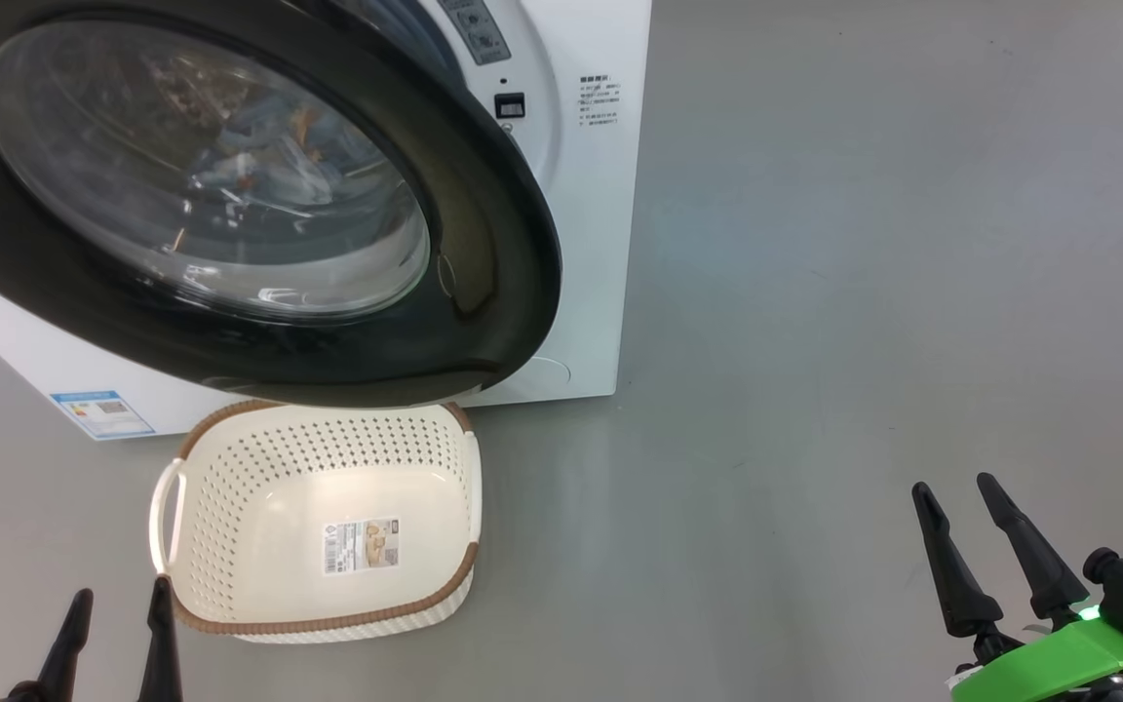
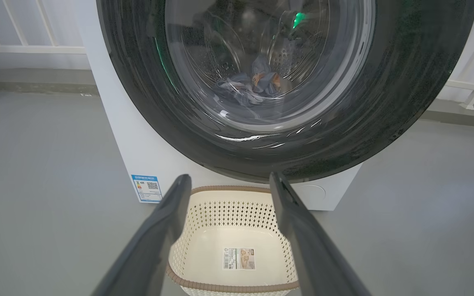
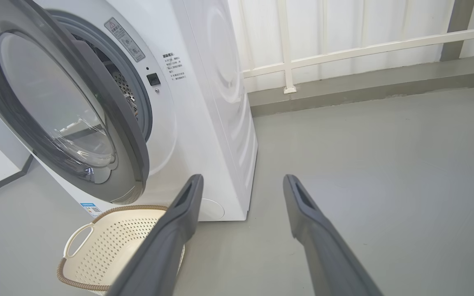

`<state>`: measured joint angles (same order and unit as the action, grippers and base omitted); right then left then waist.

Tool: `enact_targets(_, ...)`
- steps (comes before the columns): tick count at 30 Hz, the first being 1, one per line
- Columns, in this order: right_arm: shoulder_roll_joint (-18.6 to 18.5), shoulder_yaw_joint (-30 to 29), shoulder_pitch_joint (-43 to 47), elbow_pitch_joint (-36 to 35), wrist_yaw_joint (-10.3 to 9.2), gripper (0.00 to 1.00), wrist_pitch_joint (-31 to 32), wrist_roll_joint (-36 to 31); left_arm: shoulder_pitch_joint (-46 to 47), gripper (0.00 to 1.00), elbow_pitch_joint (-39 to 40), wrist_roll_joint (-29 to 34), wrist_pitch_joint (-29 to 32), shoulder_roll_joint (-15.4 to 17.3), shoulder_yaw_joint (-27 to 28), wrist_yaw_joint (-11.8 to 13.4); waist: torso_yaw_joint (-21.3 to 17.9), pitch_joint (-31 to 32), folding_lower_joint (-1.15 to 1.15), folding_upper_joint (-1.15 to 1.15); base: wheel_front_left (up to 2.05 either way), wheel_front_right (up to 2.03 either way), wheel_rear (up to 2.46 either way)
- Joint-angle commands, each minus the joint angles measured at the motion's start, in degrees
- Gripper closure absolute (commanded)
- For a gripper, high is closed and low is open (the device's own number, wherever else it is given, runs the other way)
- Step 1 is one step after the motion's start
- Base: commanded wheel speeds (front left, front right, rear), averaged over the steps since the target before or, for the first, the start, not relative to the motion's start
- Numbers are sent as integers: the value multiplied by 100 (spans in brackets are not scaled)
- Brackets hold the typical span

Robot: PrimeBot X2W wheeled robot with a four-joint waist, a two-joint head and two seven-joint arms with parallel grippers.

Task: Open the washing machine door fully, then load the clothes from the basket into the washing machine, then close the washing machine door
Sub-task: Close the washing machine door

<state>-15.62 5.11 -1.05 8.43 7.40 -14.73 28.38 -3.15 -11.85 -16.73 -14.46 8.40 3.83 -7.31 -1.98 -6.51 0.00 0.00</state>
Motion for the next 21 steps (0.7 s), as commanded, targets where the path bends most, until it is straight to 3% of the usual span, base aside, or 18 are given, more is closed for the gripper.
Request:
enact_targets(1,-65,136,30,-110,9,0,-27,9,97,0,138,51,-53,52,249,-18,-6,2,0,0,0,0,0)
enact_targets(14,-71,231,-97,-115,9,0,-27,61,102,0,206,76,-53,30,209,-18,34,15,0,0,0,0,0)
enact_targets(15,-71,246,-128,-111,9,12,-27,80,109,0,215,73,-53,26,202,-18,42,14,0,0,0,0,0)
enact_targets(16,-70,259,-166,-105,9,50,-27,95,114,0,223,71,-53,23,195,-18,49,13,0,0,0,0,0)
enact_targets(19,-54,328,-330,-113,9,67,-27,151,115,0,245,72,-53,12,165,-18,73,19,0,0,0,0,0)
enact_targets(20,-49,363,-397,-118,9,87,-27,167,115,0,249,73,-53,8,156,-18,84,22,0,0,0,0,0)
enact_targets(21,-45,397,-473,-122,9,100,-27,180,115,0,253,72,-53,4,147,-18,96,24,0,0,0,0,0)
